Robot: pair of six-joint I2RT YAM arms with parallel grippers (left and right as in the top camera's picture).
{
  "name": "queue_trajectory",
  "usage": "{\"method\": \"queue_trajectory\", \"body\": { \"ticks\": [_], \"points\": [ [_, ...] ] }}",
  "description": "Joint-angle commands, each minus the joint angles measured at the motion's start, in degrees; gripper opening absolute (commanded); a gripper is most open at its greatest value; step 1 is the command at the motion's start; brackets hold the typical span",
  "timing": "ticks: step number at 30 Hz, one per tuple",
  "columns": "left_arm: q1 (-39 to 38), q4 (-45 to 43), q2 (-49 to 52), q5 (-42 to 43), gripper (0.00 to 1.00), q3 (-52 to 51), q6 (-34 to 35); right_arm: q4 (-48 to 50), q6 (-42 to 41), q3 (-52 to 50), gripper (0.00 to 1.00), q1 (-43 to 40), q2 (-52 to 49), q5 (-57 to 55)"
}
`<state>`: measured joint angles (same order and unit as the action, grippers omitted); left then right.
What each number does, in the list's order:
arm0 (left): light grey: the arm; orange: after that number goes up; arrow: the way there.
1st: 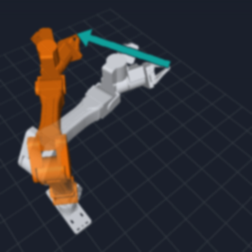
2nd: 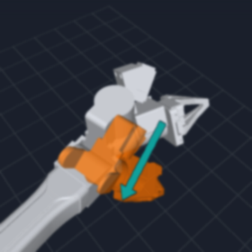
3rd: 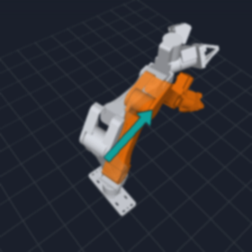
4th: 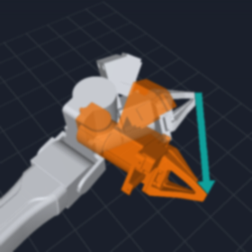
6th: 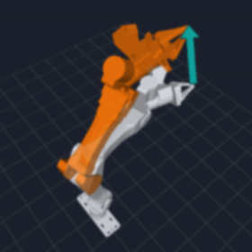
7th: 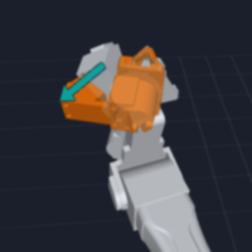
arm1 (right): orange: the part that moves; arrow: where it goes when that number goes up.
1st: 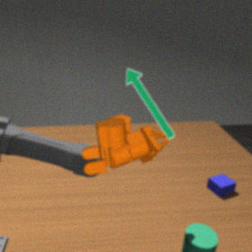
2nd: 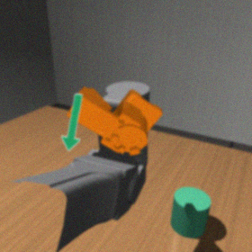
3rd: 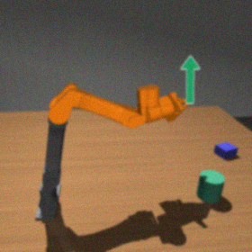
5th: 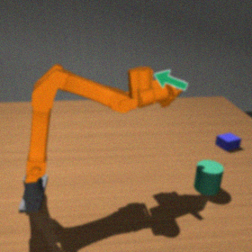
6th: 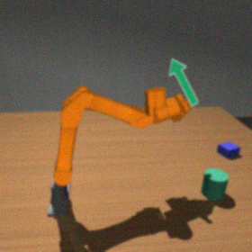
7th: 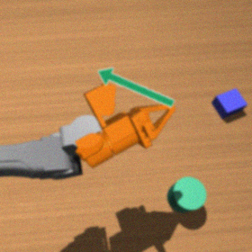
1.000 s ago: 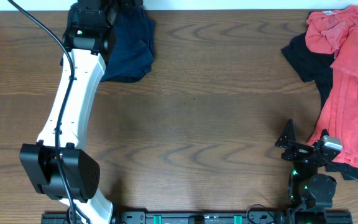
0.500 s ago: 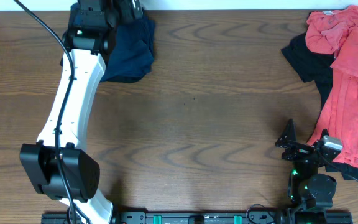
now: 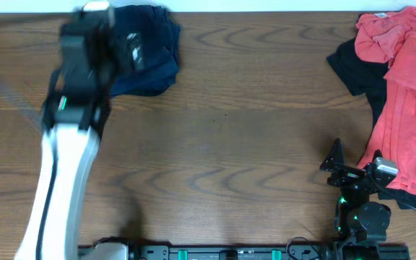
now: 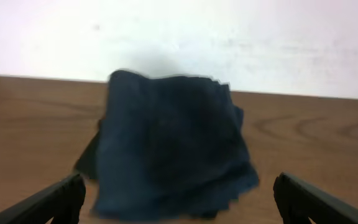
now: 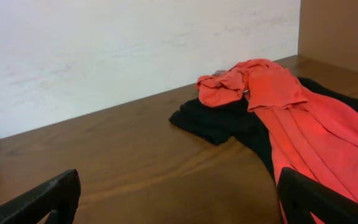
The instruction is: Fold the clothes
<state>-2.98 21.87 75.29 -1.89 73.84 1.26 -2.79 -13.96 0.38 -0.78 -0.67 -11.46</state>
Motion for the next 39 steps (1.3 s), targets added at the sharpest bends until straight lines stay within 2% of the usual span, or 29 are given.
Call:
{"method": "queue_trajectory", "body": {
  "ticks": [1,9,18,27,39],
  "points": [
    [1.6,-2.7,-10.2,-0.2,0.98,-10.6,-1.0,-0.2,0.9,-0.1,0.99,0.7,0.4,-0.7],
    [5.0,-11.9,-34.4,2.7,0.98,-35.5,0.3,-0.2,0.9,-0.1,0.99,0.7,0.4,-0.7],
    [8.2,-20.0,-51.9,3.0,0.98,-55.4,4.2,-0.2,0.9,-0.1,0.99,0.7,0.4,-0.7],
    [8.5,-21.6,-66.5,3.0,0.98,-66.1,4.2,-0.2,0.9,-0.1,0.99,0.7,0.4,-0.7],
    [8.5,-21.6,-73.4,3.1,0.98,-71.5,4.0,-0.2,0.9,-0.1,0.99,0.7,0.4,-0.7]
  ]
}}
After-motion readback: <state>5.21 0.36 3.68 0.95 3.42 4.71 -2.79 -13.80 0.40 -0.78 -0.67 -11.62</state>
